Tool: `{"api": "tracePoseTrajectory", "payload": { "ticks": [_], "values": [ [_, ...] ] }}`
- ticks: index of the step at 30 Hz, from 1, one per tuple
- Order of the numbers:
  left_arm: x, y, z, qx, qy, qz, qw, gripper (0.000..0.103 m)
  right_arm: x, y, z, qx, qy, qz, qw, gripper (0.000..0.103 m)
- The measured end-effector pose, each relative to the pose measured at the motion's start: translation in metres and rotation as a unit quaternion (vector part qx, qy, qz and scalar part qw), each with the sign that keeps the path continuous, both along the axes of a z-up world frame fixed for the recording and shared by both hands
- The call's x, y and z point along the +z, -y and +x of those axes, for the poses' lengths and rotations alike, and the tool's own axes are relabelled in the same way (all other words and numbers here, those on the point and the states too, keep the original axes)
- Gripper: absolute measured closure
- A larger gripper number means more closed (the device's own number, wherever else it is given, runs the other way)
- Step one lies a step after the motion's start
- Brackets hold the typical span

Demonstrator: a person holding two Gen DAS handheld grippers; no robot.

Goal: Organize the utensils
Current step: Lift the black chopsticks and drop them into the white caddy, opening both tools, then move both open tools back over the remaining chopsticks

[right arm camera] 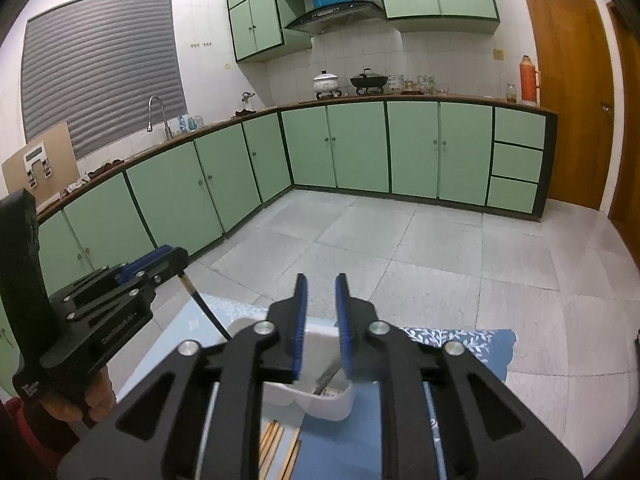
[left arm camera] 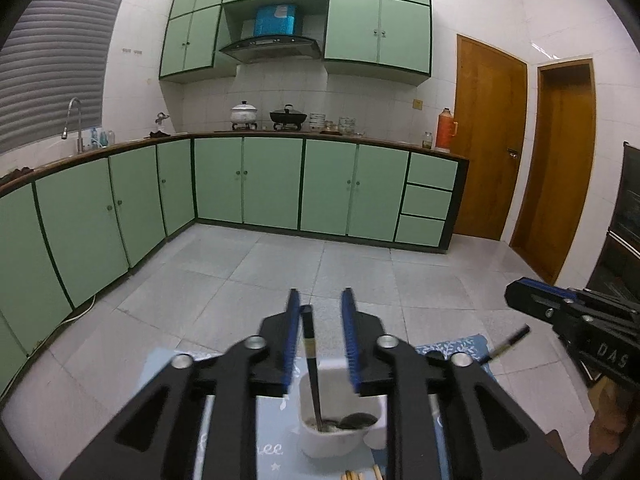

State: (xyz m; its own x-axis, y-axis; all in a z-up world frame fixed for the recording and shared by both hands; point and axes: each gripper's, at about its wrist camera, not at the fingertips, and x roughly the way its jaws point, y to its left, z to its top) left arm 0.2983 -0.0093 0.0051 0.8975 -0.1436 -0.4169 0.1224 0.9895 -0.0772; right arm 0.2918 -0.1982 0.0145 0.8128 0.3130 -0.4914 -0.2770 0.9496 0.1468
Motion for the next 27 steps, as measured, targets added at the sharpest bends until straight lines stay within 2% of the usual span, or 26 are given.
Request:
{"api": "tracePoseTrajectory", "payload": {
  "ticks": [2,4,7,10,17,21,27],
  "values": [
    [0.0,-0.005,-0.012,0.005,0.004,-0.004,1.0,0.069,0.002,0.005,-0.011,-0.008,0.012,0.007,1.0,0.069],
    [0.0,-0.01,-0.025,0.012,0.008,-0.011,0.9998,0.061,0.001,0.011,-0.025,-0.015,0.021,0.014,1.0,0.065],
    [-0.003,-0.017,-0.048,0.021,0.014,-0.012,0.9996,0.054,-0.007,0.021,-0.05,-0.029,0.026,0.022,0.999,0.057],
    [-0.013,-0.023,-0.072,0.029,0.014,-0.016,0.9993,0.047,-0.021,0.025,-0.078,-0.049,0.036,0.02,0.998,0.041],
    [-0.054,-0.024,-0.126,0.028,-0.008,0.002,0.9996,0.039,-0.056,0.022,-0.137,-0.069,0.04,0.002,0.997,0.018],
    [-0.077,-0.026,-0.149,0.028,-0.03,0.001,0.9992,0.039,-0.075,0.017,-0.159,-0.069,0.029,-0.006,0.997,0.015],
    [-0.105,-0.031,-0.174,0.044,-0.034,0.006,0.9984,0.038,-0.109,0.013,-0.184,-0.089,0.006,0.001,0.996,0.015]
  ]
}}
